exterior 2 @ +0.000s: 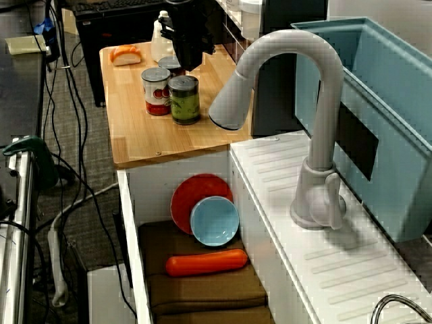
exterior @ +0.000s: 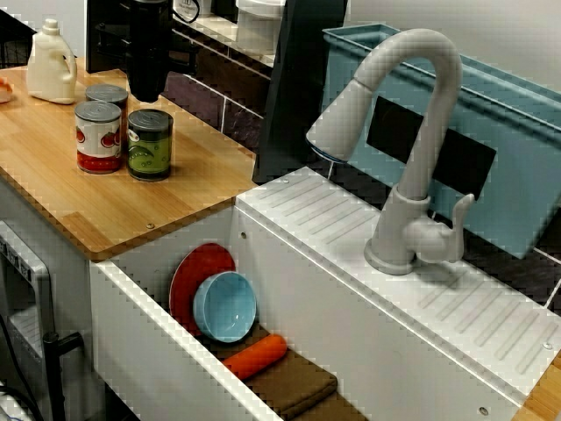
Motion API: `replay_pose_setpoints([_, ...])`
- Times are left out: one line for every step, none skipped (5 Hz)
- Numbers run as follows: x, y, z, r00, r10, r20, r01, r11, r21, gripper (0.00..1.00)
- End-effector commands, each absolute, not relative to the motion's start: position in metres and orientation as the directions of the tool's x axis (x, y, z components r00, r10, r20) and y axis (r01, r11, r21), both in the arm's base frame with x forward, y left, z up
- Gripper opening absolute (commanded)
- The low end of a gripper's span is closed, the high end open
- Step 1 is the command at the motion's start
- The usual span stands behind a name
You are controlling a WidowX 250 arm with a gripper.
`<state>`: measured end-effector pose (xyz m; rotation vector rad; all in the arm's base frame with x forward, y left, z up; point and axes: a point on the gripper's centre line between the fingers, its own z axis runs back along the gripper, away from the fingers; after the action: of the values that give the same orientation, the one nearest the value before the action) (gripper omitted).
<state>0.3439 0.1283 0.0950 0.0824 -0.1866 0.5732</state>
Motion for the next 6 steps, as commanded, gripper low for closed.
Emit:
replay_pose_setpoints([0.342,0.134,0.107,0.822,0.515,0.243,-0.539,0.841,0.042,0.0])
replay_pose_setpoints([0.341,0.138,0.104,0.821,0.519,0.238,-0.543,0.838,0.046,0.0])
replay_pose_setpoints([0.341,0.139,0.099,0.824,0.518,0.231,-0.543,0.838,0.058,0.0])
replay_pose_setpoints([0.339,0.138,0.095,0.827,0.518,0.218,-0.542,0.838,0.064,0.0])
replay_pose_setpoints([0.337,0.138,0.093,0.83,0.515,0.214,-0.539,0.839,0.07,0.0])
replay_pose_setpoints([0.334,0.139,0.091,0.831,0.516,0.206,-0.54,0.838,0.078,0.0])
